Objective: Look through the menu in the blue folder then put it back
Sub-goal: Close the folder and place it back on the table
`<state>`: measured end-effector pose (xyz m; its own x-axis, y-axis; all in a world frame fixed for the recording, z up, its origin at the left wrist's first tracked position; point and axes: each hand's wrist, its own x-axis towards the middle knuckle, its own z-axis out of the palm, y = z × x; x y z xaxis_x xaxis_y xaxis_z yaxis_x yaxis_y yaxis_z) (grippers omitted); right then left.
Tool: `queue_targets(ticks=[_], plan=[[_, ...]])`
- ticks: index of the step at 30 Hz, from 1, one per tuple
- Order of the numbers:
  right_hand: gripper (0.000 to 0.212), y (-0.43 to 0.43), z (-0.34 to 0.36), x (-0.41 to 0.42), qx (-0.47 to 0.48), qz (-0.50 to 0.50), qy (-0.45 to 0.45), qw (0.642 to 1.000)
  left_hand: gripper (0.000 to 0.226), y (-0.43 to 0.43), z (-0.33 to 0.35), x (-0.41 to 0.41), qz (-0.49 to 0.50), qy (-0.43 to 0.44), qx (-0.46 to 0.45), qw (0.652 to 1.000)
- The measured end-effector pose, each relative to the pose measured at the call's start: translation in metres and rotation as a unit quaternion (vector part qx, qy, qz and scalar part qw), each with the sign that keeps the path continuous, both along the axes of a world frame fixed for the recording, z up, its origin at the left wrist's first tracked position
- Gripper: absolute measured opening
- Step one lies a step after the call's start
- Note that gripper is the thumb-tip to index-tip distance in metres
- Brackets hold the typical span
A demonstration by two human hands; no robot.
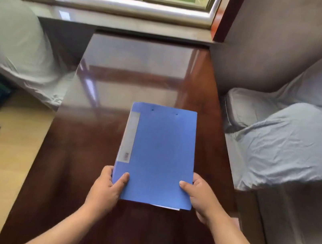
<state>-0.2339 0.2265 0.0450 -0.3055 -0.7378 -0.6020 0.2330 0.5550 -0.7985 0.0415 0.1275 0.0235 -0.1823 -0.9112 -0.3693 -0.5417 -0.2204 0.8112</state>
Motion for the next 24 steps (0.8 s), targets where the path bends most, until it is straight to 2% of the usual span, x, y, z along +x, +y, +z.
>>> queue_targets(ticks=[4,8,12,15,20,24], plan=[[0.024,0.052,-0.057,0.011,0.094,0.039,0.027,0.994,0.038,0.054,-0.055,0.018,-0.039,-0.082,0.047,0.995],[0.023,0.08,-0.089,0.017,0.162,0.068,0.064,0.982,0.041,0.083,-0.082,0.027,-0.085,-0.138,0.073,0.984],[0.021,0.09,-0.097,0.016,0.194,0.119,0.124,0.966,0.045,0.087,-0.089,0.03,-0.144,-0.228,0.035,0.962],[0.018,0.094,-0.098,0.015,0.223,0.163,0.162,0.947,0.052,0.078,-0.085,0.029,-0.166,-0.273,0.043,0.947],[0.028,0.1,-0.089,0.012,0.247,0.255,0.137,0.925,0.063,0.056,-0.076,0.024,-0.235,-0.318,0.092,0.914],[0.031,0.103,-0.086,0.012,0.269,0.277,0.138,0.912,0.064,0.048,-0.074,0.023,-0.271,-0.336,0.107,0.896]])
